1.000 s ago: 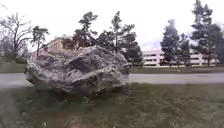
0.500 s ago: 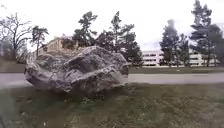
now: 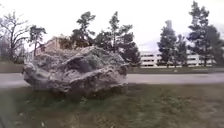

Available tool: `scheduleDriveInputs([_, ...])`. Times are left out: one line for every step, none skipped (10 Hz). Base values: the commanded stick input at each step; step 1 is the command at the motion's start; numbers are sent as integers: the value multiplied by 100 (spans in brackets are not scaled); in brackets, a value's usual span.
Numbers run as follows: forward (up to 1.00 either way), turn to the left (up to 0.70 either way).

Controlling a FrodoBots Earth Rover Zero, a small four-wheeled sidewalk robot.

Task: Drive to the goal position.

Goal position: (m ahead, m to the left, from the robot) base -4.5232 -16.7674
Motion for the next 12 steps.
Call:
scheduleDriveInputs([0,-70])
scheduleDriveInputs([0,-70])
scheduleDriveInputs([0,-70])
scheduleDriveInputs([0,-70])
scheduleDriveInputs([0,-70])
scheduleDriveInputs([0,-70])
scheduleDriveInputs([0,-70])
scheduleDriveInputs([0,-70])
scheduleDriveInputs([0,-70])
scheduleDriveInputs([0,-70])
scheduleDriveInputs([0,-70])
scheduleDriveInputs([0,-70])
